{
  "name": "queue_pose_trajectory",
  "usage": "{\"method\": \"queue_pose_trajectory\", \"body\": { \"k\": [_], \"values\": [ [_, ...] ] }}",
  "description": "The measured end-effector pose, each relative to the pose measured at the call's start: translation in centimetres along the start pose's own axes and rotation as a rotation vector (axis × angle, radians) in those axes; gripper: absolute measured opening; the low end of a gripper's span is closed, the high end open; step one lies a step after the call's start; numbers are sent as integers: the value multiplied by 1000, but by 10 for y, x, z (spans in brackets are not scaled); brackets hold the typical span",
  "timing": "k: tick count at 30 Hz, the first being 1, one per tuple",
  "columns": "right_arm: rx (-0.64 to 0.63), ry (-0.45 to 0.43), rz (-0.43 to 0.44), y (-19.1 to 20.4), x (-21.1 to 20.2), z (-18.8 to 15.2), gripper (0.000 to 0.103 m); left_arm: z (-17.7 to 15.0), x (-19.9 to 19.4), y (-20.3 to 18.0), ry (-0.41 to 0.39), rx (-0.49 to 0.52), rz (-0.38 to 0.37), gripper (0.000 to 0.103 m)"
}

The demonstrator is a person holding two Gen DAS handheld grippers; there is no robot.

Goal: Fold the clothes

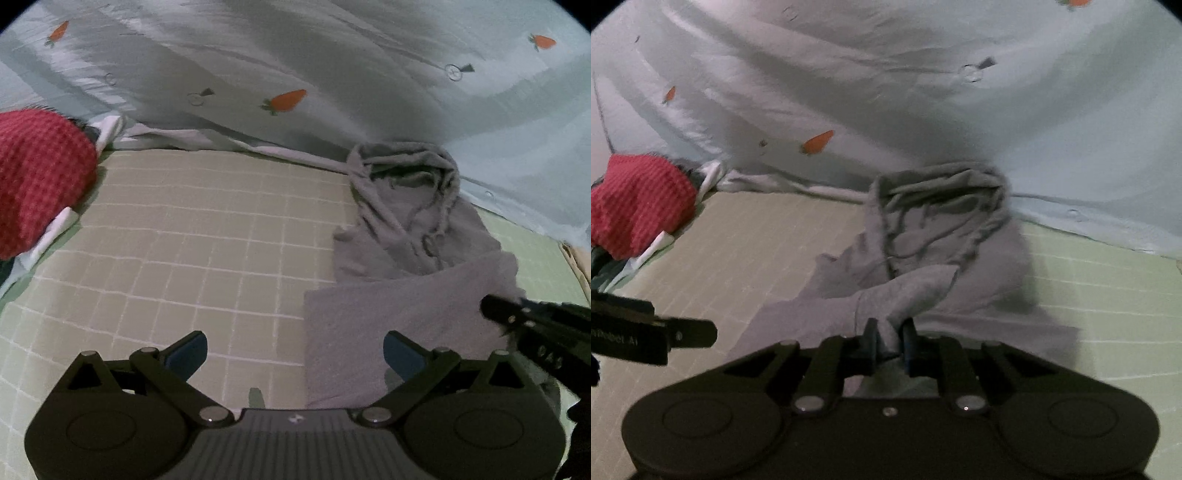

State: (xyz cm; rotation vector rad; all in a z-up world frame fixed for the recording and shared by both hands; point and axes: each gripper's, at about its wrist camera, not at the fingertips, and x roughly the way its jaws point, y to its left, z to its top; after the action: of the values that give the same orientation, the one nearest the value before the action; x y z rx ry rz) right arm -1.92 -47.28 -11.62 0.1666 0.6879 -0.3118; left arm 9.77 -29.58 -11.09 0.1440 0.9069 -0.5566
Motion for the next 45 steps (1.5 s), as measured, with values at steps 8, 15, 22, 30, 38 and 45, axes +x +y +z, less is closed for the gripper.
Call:
{"method": "queue_pose_trajectory", "body": {
  "k": [8, 15, 22, 30, 38, 45],
  "values": [
    [99, 17, -116, -50, -17, -6, 13, -2, 10, -25, 21, 53, -14, 101],
    [149, 102, -179, -74, -3, -21, 25, -9, 32, -31, 90, 74, 27, 101],
    [167, 209, -251, -82, 20, -45, 48, -17, 52, -23, 161, 56, 73, 101],
    [141, 226, -336, -92, 24, -50, 101, -19, 67, -15, 226, 2, 57, 103],
    [190, 195, -335, -107, 24, -34, 103, -14, 80, -5, 297, -30, 9, 103],
    [193, 111, -291, -120, 42, 4, 103, 10, 73, -10, 214, -10, 45, 103]
  ]
}}
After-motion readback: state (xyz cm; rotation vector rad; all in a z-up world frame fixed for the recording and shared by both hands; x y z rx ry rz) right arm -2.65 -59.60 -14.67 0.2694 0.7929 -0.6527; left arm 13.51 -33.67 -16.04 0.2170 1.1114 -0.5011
